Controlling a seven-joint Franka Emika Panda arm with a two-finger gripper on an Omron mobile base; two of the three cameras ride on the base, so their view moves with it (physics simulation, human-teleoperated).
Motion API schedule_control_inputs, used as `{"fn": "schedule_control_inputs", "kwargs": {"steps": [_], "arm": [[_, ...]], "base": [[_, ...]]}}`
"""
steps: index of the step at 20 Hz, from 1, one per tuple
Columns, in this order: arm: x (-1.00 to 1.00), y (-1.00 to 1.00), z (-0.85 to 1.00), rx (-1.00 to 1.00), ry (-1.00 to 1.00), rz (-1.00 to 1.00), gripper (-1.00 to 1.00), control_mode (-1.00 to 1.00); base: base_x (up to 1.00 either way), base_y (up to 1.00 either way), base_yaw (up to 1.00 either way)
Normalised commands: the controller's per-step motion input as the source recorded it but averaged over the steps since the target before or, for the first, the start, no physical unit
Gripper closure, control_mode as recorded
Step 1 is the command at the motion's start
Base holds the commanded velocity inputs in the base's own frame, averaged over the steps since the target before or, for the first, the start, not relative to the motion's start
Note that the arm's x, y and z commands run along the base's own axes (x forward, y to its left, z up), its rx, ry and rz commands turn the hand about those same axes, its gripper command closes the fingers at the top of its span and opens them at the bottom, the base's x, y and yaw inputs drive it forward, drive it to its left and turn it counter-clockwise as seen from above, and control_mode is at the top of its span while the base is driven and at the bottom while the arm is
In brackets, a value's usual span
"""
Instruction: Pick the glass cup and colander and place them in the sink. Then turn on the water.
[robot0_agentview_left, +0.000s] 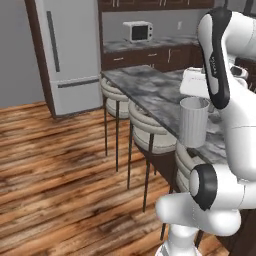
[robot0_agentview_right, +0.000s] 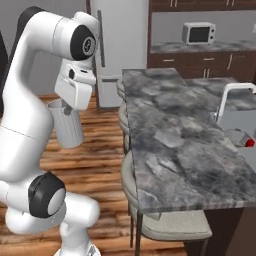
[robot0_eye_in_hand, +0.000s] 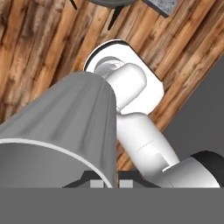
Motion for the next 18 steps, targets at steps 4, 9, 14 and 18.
{"fn": "schedule_control_inputs", "kwargs": {"steps": [4,9,14,18], "arm": [[0.0,0.0,0.0,0.0,0.0,0.0,1.0,1.0],[0.0,0.0,0.0,0.0,0.0,0.0,1.0,1.0],[0.0,0.0,0.0,0.0,0.0,0.0,1.0,1.0],[0.0,0.0,0.0,0.0,0.0,0.0,1.0,1.0]], "base": [[-0.2,-0.39,0.4],[-0.38,-0.47,0.37],[-0.68,-1.0,0.0],[-0.32,-1.0,-0.01]]}}
